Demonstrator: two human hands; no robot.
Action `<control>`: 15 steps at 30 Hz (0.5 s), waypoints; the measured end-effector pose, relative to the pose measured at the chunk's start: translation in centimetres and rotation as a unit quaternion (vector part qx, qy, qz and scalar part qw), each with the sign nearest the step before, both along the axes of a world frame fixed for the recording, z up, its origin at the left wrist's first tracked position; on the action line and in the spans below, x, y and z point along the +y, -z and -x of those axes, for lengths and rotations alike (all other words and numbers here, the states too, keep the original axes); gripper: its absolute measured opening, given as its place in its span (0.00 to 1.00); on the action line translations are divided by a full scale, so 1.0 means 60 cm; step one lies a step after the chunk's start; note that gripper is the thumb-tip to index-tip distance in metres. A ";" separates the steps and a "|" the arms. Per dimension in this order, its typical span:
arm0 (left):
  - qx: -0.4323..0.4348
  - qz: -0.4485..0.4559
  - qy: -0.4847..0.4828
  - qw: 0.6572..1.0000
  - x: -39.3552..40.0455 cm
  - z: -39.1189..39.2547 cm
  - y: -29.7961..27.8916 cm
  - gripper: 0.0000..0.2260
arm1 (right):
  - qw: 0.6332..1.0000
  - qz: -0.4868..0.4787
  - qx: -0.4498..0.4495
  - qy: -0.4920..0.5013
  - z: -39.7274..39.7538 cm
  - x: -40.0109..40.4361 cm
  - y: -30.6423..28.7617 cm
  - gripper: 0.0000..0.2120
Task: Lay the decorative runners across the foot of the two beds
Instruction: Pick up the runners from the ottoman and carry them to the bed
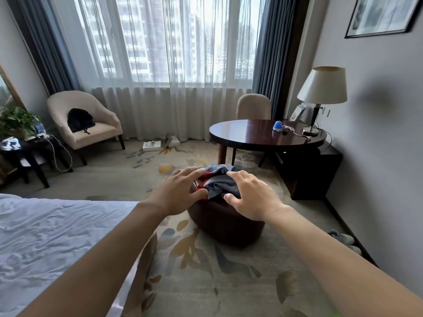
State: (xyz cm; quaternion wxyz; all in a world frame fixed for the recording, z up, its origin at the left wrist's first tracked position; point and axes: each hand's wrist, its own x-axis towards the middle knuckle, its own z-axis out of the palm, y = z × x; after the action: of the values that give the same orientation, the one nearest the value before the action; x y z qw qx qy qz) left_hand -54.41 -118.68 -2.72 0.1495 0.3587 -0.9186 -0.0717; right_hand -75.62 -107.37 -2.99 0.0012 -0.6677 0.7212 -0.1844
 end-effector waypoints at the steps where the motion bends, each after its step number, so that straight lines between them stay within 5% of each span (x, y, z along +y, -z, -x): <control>1: 0.002 0.001 -0.004 1.000 -0.027 0.012 0.002 0.29 | 1.000 -0.003 0.002 -0.004 0.012 -0.027 0.001 0.32; 15: -0.007 -0.019 -0.012 1.000 -0.395 0.139 0.041 0.30 | 1.000 -0.029 0.008 0.003 0.149 -0.393 0.041 0.31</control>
State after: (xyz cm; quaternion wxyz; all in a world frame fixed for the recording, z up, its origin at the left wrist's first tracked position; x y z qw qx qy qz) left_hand -62.76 -142.39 -5.20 0.1375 0.3731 -0.9136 -0.0846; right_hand -84.53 -130.95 -5.44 0.0146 -0.6670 0.7280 -0.1580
